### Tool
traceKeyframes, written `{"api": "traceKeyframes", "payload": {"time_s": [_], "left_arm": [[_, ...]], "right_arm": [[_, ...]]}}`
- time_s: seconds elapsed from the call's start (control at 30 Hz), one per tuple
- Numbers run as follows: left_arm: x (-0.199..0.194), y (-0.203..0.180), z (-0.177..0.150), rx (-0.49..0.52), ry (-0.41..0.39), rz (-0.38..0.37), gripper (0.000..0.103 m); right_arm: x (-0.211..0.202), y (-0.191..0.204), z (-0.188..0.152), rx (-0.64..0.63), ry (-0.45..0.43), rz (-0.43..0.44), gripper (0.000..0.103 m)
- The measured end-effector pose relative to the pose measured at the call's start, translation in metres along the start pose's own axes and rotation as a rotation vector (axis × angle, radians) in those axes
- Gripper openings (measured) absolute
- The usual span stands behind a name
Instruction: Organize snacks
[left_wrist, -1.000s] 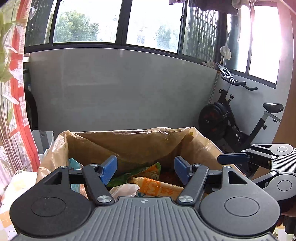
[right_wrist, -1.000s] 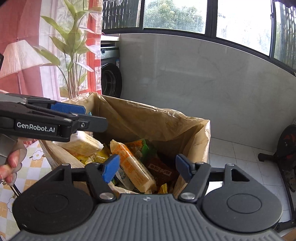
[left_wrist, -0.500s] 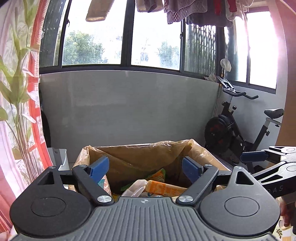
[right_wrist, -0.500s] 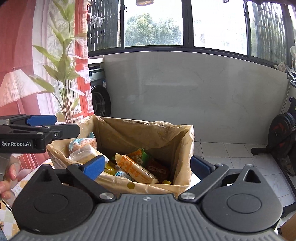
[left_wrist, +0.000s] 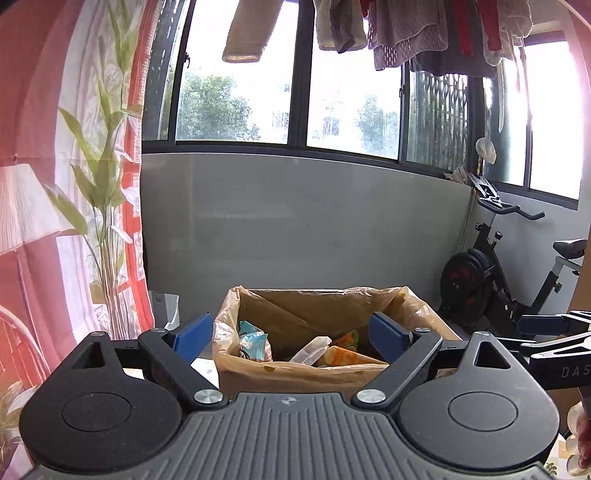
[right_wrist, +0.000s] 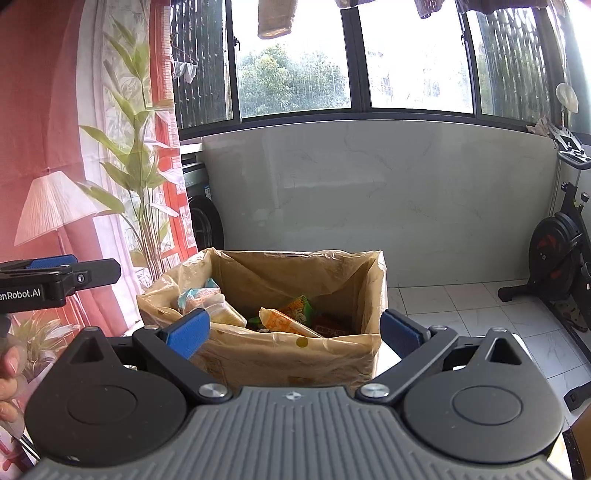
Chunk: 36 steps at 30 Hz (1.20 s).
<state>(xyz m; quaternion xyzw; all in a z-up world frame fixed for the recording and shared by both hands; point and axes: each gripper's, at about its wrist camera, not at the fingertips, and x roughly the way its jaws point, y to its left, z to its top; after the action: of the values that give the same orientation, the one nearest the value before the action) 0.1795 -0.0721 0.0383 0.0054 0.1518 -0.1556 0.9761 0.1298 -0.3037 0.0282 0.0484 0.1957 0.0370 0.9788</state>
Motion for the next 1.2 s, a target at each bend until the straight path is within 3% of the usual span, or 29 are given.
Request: {"api": "traceKeyframes", "payload": {"time_s": [0.43, 0.77, 1.2], "left_arm": [[-0.082, 0.006, 0.000, -0.018, -0.030, 0.125, 0.093], [-0.134, 0.000, -0.009, 0.017, -0.042, 0.146, 0.093], [-0.151, 0.007, -0.013, -0.007, -0.045, 0.172, 0.093]], "right_arm": [[-0.059, 0.037, -0.019, -0.020, -0.031, 0.014, 0.100], [-0.092, 0.062, -0.031, -0.012, -0.035, 0.018, 0.100], [-0.103, 0.065, -0.040, 0.016, -0.032, -0.011, 0.100]]}}
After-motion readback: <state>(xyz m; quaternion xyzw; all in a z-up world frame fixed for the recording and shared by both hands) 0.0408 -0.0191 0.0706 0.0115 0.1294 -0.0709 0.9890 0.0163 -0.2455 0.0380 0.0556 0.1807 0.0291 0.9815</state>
